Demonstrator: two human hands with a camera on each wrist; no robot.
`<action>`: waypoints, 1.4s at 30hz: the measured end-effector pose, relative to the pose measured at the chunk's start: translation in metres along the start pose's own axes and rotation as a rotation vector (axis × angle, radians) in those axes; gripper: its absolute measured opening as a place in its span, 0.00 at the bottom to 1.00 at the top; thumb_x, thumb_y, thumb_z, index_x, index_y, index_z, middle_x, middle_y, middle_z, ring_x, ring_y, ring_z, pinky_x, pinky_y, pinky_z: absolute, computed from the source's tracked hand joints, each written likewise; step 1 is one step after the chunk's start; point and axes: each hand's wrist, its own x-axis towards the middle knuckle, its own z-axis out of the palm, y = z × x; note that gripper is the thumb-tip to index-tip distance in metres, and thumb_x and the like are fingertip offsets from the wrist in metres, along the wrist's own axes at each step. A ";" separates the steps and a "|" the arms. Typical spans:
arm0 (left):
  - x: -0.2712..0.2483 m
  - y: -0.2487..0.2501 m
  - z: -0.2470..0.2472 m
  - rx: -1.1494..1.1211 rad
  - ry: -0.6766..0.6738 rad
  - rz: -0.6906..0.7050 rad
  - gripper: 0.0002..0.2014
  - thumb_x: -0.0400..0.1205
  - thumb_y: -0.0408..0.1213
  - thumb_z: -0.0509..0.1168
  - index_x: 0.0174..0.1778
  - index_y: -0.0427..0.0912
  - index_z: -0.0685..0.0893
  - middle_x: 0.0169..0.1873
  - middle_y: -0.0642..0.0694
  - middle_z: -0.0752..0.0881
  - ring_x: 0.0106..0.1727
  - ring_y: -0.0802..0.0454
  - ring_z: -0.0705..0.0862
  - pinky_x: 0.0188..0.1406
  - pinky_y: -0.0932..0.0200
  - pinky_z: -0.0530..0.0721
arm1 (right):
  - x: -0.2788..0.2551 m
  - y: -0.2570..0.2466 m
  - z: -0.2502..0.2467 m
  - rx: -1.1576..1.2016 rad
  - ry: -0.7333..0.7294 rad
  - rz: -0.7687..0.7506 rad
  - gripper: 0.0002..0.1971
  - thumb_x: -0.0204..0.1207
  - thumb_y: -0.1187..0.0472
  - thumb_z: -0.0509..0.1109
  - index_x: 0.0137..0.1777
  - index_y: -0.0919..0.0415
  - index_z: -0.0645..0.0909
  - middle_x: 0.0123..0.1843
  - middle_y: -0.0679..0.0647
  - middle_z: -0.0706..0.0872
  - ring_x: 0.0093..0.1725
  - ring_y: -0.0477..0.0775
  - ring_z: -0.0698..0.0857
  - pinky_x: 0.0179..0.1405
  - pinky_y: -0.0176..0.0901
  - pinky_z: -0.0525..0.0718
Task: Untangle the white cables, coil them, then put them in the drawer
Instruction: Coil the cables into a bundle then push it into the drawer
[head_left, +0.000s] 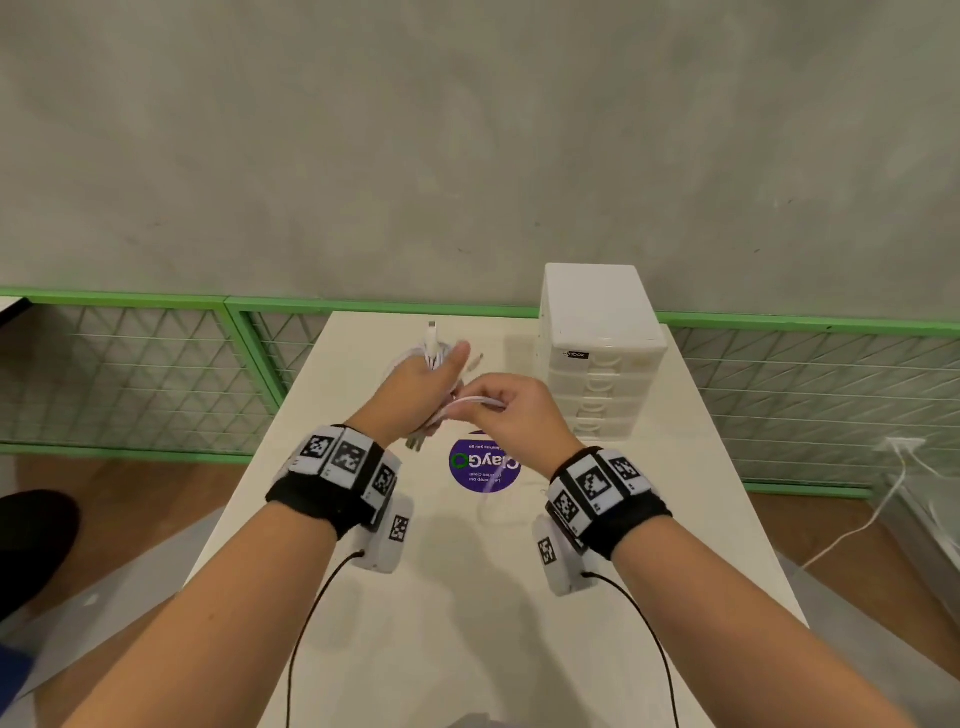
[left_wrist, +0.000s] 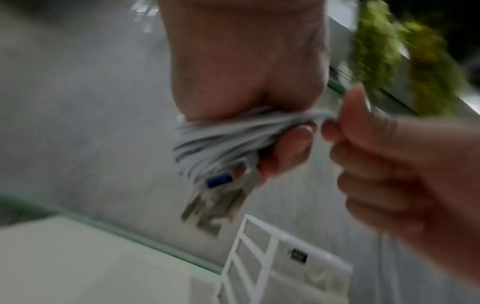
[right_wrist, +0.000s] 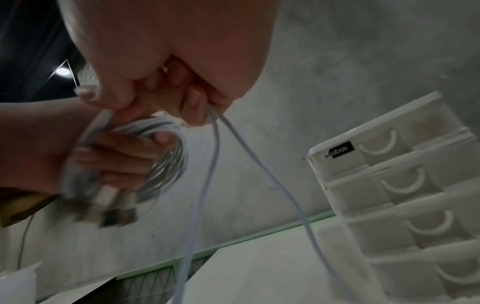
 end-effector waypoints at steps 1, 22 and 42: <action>-0.003 0.001 -0.001 -0.078 -0.112 -0.030 0.34 0.83 0.64 0.47 0.20 0.41 0.73 0.12 0.46 0.73 0.14 0.49 0.71 0.13 0.65 0.70 | 0.001 -0.001 -0.003 0.017 0.021 0.009 0.11 0.64 0.59 0.81 0.36 0.45 0.81 0.30 0.60 0.84 0.30 0.59 0.79 0.38 0.47 0.80; -0.014 0.046 -0.008 -0.963 -0.266 0.267 0.15 0.84 0.45 0.54 0.35 0.41 0.71 0.12 0.52 0.67 0.12 0.55 0.66 0.21 0.58 0.61 | -0.010 0.061 -0.008 -0.058 -0.008 0.090 0.12 0.85 0.56 0.54 0.42 0.46 0.75 0.29 0.39 0.76 0.30 0.39 0.72 0.34 0.36 0.69; -0.008 -0.015 -0.001 -0.067 -0.020 -0.127 0.33 0.82 0.64 0.53 0.25 0.37 0.76 0.12 0.46 0.77 0.12 0.53 0.74 0.16 0.64 0.73 | 0.001 0.012 -0.002 -0.027 -0.036 -0.125 0.06 0.75 0.64 0.71 0.49 0.61 0.89 0.42 0.44 0.88 0.44 0.40 0.85 0.53 0.39 0.82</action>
